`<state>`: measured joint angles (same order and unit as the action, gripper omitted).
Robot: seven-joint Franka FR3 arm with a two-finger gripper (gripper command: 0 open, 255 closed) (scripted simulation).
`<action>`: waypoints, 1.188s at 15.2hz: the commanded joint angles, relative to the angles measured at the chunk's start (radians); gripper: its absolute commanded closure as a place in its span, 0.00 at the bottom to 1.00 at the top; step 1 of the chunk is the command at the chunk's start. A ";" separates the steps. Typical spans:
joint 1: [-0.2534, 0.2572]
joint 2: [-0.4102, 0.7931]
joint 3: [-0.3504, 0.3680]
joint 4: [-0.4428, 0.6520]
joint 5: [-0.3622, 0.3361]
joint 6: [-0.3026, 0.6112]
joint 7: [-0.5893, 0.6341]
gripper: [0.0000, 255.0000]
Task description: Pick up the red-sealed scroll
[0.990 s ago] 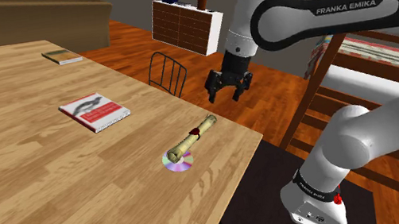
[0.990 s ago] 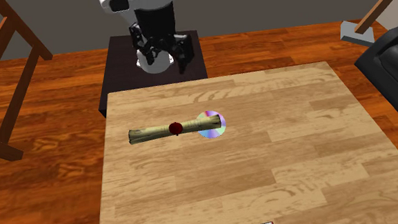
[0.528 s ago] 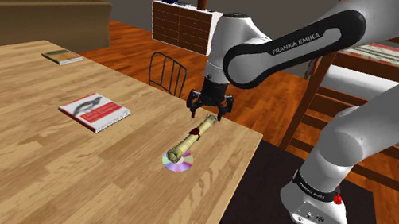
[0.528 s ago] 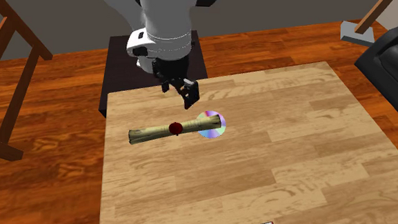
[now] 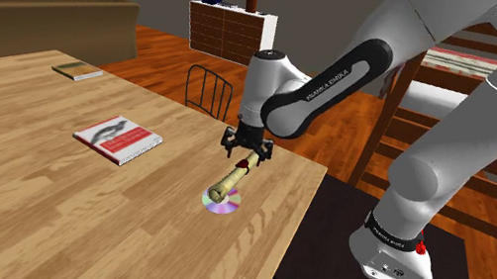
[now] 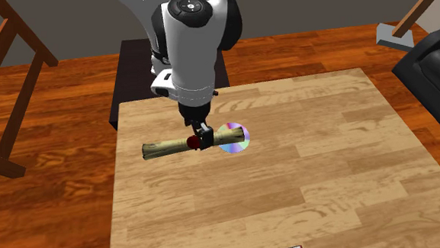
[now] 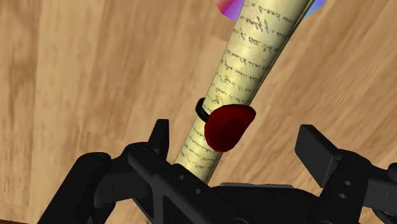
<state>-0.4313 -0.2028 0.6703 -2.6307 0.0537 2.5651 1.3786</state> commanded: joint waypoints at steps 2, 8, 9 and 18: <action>-0.026 0.051 0.021 -0.008 -0.053 0.052 0.049 0.00; -0.047 0.096 0.036 -0.014 -0.111 0.094 0.093 1.00; -0.047 0.096 0.036 -0.014 -0.110 0.094 0.093 1.00; -0.039 0.077 0.031 -0.012 -0.085 0.077 0.074 1.00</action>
<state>-0.4732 -0.1187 0.7031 -2.6450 -0.0418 2.6504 1.4606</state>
